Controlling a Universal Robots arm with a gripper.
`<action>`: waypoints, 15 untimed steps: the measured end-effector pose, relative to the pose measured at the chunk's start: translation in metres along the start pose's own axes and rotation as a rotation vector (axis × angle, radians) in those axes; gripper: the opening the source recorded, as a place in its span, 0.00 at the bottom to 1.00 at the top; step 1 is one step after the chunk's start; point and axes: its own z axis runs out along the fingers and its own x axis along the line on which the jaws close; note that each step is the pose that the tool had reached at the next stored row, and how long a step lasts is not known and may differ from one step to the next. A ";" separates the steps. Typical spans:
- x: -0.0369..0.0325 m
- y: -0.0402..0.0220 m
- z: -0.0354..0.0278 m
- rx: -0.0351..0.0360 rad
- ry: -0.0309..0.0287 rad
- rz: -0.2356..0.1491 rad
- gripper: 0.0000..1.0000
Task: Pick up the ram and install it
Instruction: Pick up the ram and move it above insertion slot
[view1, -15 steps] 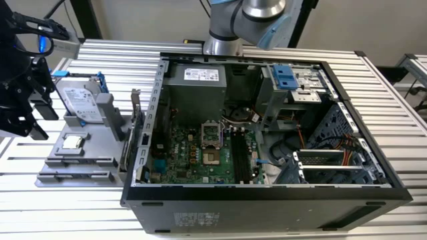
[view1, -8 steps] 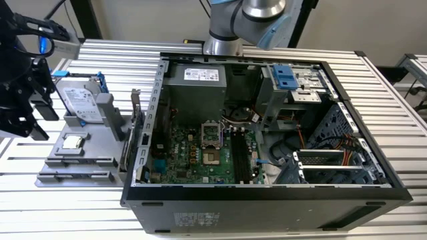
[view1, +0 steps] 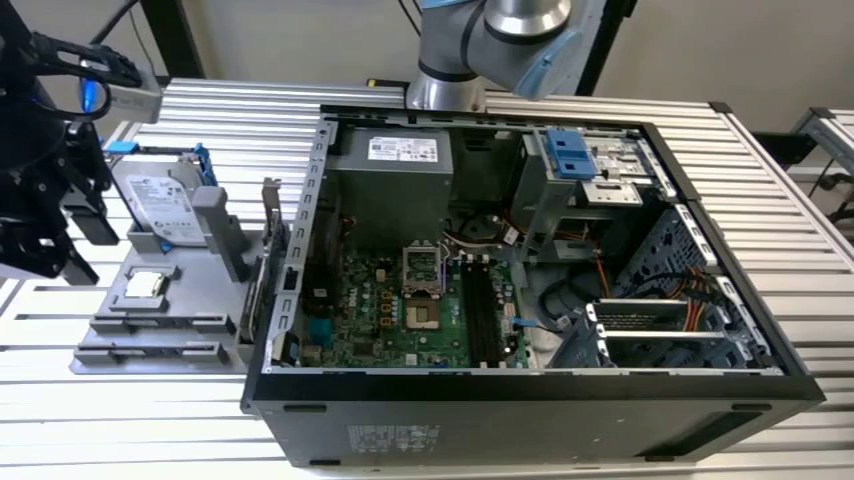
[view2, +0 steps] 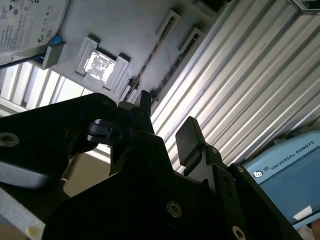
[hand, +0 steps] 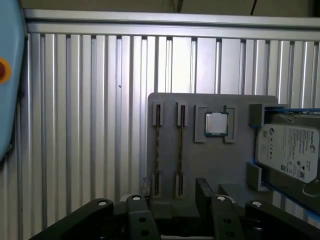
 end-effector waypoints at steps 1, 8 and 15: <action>0.0000 0.0000 0.0007 0.0001 0.0000 0.000 1.00; 0.0000 0.0000 0.0050 0.0001 0.0001 0.000 1.00; 0.0001 -0.0001 0.0090 0.0001 0.0001 0.000 1.00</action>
